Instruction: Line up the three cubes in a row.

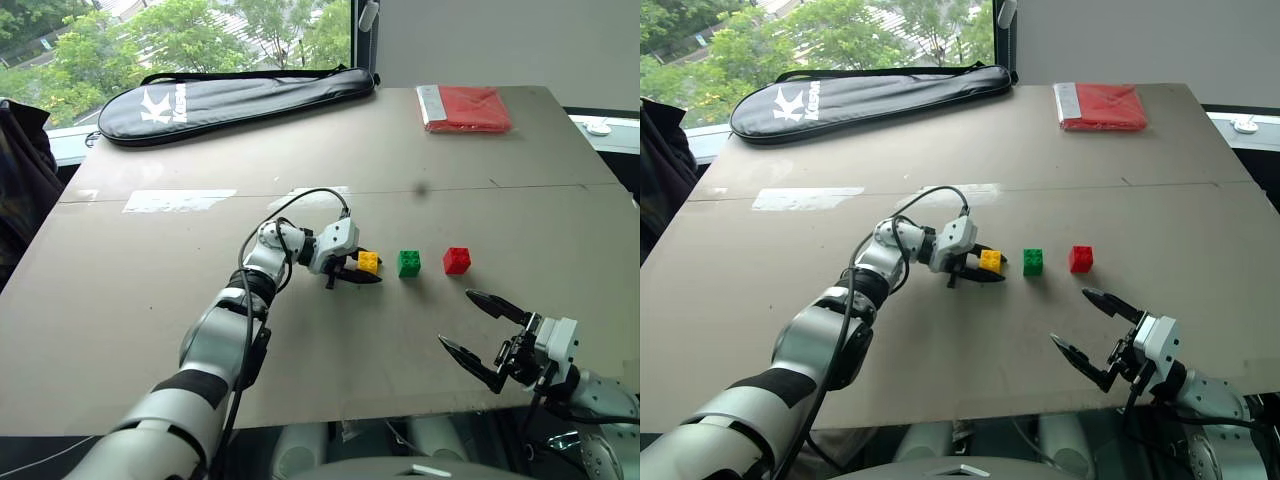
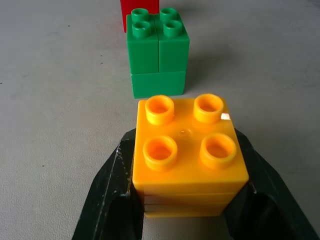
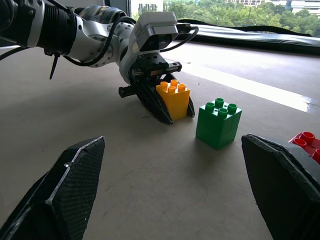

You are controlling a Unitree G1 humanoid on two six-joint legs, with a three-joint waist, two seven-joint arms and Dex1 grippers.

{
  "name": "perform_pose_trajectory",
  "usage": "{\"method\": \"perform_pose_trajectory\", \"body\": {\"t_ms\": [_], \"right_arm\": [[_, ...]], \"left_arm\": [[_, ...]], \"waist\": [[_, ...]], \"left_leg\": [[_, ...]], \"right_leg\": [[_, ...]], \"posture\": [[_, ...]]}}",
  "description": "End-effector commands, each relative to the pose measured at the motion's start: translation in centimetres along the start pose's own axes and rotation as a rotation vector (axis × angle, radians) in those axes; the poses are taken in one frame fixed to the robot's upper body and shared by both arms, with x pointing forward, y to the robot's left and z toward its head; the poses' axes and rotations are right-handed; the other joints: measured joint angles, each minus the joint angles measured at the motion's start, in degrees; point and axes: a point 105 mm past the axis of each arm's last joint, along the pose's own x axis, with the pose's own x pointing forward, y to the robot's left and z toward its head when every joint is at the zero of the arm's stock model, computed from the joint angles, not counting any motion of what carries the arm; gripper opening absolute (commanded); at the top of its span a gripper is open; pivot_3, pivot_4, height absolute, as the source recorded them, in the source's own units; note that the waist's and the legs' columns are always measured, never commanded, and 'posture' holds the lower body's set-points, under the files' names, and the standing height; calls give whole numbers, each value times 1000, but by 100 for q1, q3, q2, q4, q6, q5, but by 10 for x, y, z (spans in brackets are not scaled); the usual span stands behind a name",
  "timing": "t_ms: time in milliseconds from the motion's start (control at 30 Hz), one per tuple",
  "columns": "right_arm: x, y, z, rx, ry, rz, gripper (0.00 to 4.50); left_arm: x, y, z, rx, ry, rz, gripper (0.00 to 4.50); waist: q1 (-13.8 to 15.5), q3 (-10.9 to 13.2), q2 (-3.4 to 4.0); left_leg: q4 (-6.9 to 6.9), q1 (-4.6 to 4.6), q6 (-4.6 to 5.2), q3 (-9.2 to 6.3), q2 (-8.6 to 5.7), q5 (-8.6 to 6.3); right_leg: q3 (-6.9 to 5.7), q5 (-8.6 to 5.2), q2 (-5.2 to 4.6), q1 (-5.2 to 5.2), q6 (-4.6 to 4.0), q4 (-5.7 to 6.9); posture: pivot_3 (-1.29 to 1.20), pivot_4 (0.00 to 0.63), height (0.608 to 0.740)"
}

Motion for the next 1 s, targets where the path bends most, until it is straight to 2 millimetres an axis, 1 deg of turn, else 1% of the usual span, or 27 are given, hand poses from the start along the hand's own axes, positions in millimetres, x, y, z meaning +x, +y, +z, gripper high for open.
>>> {"method": "perform_pose_trajectory", "body": {"t_ms": [33, 100, 133, 200, 233, 267, 367, 500, 567, 667, 767, 833, 900, 967, 1000], "right_arm": [[2, -1, 14, -54, -38, 6, 4500], [3, -1, 15, -53, -38, 8, 4500], [4, -1, 15, -53, -39, 10, 4500], [4, -1, 15, -53, -39, 13, 4500], [4, -1, 15, -52, -39, 16, 4500], [4, -1, 15, -52, -38, 17, 4500], [4, -2, 15, -51, -36, 20, 4500], [4, -2, 14, -50, -31, 25, 4500], [3, -4, 12, -49, -26, 25, 4500], [0, -5, 7, -42, -7, 30, 4500], [-3, -11, 3, -47, 10, 31, 4500], [-5, -15, 0, -47, 19, 28, 4500], [-9, -17, -4, -41, 34, 27, 4500], [-12, -20, -9, -37, 55, 35, 4500], [-14, -21, -10, -36, 60, 36, 4500]], "left_arm": [[2, -4, -6, -19, 34, -31, 1341], [2, -6, -7, -43, 30, -51, 2364], [1, -7, -6, -51, 25, -53, 2646], [0, -7, -7, -55, 28, -52, 3700], [-1, -6, -8, -55, 35, -45, 3987], [-1, -5, -10, -49, 45, -32, 4447], [-5, 0, -12, -35, 61, 22, 4490], [-19, 6, -16, -39, 71, 98, 4490], [-32, 8, -24, -48, 95, 150, 4490], [-60, 2, -43, -36, 185, 218, 4490], [-87, -22, -51, -108, 162, 218, 4490], [-99, -41, -54, -140, 165, 232, 4490], [-108, -62, -56, -179, 178, 268, 4490], [-112, -88, -53, -225, 179, 314, 4490], [-113, -97, -51, -249, 176, 332, 4490]], "waist": [[2, 0, 0], [1, 0, -1], [2, -1, -1], [4, -2, -1], [3, -2, -1], [3, -2, -1], [-2, -2, -1], [-37, -2, -1], [-89, -2, -1], [-173, -6, -1], [-231, -9, -1], [-335, -10, 4], [-349, -10, 4], [-314, -11, 16], [-300, -10, 19]], "left_leg": [[0, 0, 0, -1, 0, 0], [0, 0, 0, 0, 0, 0], [1, 0, 0, 0, 0, 0], [1, 2, 0, 0, 0, 0], [1, 3, 0, 0, 0, 0], [2, 5, 0, -1, 0, 0], [4, 15, 0, -1, 0, 0], [5, 36, 0, 1, 1, 1], [5, 38, 1, 0, 3, 1], [2, 41, 0, -1, 8, 0], [-5, 48, 0, 7, 17, 0], [-12, 50, 0, 14, 22, 0], [-21, 66, -1, 15, 42, -1], [-25, 101, -2, 19, 63, -1], [-27, 103, -2, 19, 65, -2]], "right_leg": [[0, 0, 0, 0, 0, 0], [0, 0, 0, 1, 0, 0], [0, 0, 0, 1, 0, 0], [0, 0, 0, 2, 0, 0], [0, 0, 0, 3, 0, 1], [0, 0, 0, 4, 1, 2], [0, -1, 0, 13, 2, 5], [4, -10, 2, 29, -16, 9], [4, -10, 4, 28, -14, 13], [3, 1, 8, 28, 5, 15], [10, 2, 14, 29, 4, 26], [19, -1, 19, 29, -2, 37], [44, -24, 23, 27, -39, 63], [42, -31, 23, 20, -46, 80], [41, -33, 24, 21, -48, 80]], "posture": [[0, 150, 707], [0, 150, 707], [0, 150, 707], [0, 150, 707], [0, 150, 707], [0, 150, 707], [0, 150, 707], [0, 150, 707], [0, 150, 707], [0, 150, 707], [0, 150, 707], [0, 150, 707], [0, 150, 707], [0, 150, 707], [0, 150, 707]]}}
